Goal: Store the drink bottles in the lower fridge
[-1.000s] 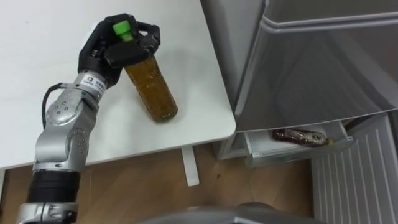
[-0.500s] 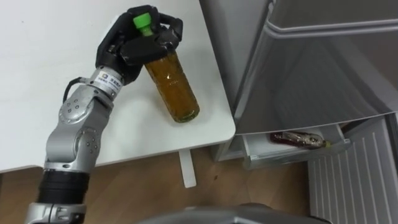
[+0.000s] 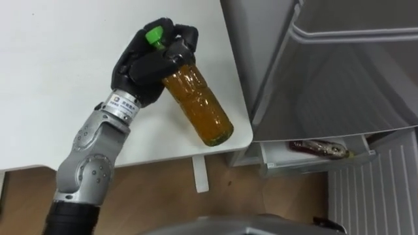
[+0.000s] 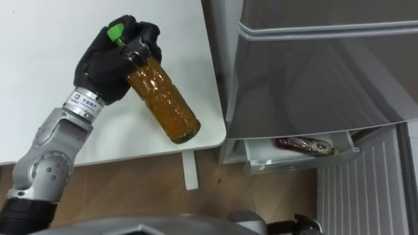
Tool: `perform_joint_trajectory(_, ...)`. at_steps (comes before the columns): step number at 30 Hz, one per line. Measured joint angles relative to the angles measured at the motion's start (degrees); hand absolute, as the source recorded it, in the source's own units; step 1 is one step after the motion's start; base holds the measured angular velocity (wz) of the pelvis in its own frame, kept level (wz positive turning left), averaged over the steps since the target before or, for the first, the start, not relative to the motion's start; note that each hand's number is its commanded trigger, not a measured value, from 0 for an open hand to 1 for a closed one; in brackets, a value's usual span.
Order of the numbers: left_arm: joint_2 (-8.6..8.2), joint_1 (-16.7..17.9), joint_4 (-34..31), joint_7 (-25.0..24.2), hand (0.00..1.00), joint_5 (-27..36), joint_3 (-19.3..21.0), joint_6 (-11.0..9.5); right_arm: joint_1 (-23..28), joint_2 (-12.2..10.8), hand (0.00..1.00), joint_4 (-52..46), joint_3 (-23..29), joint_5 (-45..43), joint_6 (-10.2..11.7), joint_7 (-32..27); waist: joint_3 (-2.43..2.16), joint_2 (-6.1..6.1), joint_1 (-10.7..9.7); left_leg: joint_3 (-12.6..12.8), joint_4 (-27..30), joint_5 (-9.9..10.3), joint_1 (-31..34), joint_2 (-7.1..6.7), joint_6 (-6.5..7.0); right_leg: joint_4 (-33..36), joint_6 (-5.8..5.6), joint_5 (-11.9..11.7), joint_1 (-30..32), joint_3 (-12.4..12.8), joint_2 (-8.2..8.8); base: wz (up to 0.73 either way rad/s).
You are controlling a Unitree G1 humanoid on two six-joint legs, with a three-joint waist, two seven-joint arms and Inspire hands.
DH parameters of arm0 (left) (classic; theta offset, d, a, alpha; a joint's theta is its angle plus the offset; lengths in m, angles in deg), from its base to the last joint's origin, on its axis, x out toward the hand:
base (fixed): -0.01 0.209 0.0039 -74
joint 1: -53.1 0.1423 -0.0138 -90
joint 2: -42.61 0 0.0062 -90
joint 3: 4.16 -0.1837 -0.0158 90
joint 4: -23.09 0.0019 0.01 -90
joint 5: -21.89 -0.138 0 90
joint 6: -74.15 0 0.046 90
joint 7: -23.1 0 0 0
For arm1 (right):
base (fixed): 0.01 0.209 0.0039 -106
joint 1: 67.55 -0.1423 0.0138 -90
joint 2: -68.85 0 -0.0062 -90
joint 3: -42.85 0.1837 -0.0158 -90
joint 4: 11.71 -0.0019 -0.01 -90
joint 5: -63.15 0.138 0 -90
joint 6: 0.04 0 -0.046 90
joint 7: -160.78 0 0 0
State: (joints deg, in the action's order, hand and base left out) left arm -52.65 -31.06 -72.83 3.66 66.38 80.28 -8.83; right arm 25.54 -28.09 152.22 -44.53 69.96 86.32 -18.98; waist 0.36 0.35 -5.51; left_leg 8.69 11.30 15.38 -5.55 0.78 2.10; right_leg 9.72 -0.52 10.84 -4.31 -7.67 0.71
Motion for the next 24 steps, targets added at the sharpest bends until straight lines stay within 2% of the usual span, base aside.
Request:
perform_joint_trajectory(6,-0.28,0.9,2.9,-1.4,1.00,0.0,-2.3,0.1,-0.3,0.0,0.00,-2.8,-1.4,-0.1,0.3,0.6,0.19,-0.29,0.1,0.1,0.0,0.0,0.0,0.08,-0.01,0.0,0.01,0.0,0.2,0.4,-0.14,-0.02)
perform_joint_trajectory(13,-0.37,1.0,2.9,-1.4,1.00,1.0,-2.5,0.1,-0.4,-0.2,0.00,-7.6,-2.9,-0.1,0.6,2.4,0.22,-0.44,-0.1,0.1,0.0,0.0,0.2,0.07,-0.01,0.0,0.01,0.0,0.3,-0.3,-0.05,0.01)
perform_joint_trajectory(15,-0.34,1.0,2.9,-1.4,1.00,1.0,-2.7,0.1,-0.4,-0.2,0.00,-9.4,-4.0,-0.4,0.5,3.0,0.19,-0.64,0.6,0.1,0.0,0.0,0.3,0.10,-0.01,0.0,0.01,0.0,0.4,-0.3,-0.05,0.00)
perform_joint_trajectory(18,-0.32,1.1,3.0,-1.4,1.00,1.0,-3.1,0.1,-0.5,-0.2,0.00,-10.6,-5.4,-0.6,0.5,4.4,0.15,-1.27,0.9,0.0,0.0,0.0,0.2,0.14,-0.03,0.1,0.01,0.0,0.4,-0.4,-0.06,0.01)
perform_joint_trajectory(20,-0.26,1.4,3.1,-1.4,1.00,1.0,-3.8,0.1,-0.3,-0.2,0.00,-12.2,-5.9,-0.8,0.4,5.6,0.30,-2.04,1.3,0.0,0.0,0.0,0.4,0.17,-0.07,0.1,0.01,0.0,0.5,-0.3,-0.06,0.02)
perform_joint_trajectory(24,0.02,2.3,6.0,-1.4,1.00,1.0,-4.1,0.2,0.3,-0.4,0.00,-17.0,-6.3,-1.3,-0.2,6.6,0.07,-3.05,1.4,0.0,0.0,0.0,0.3,0.17,-0.07,0.1,0.01,0.0,0.5,0.1,-0.12,-0.03)
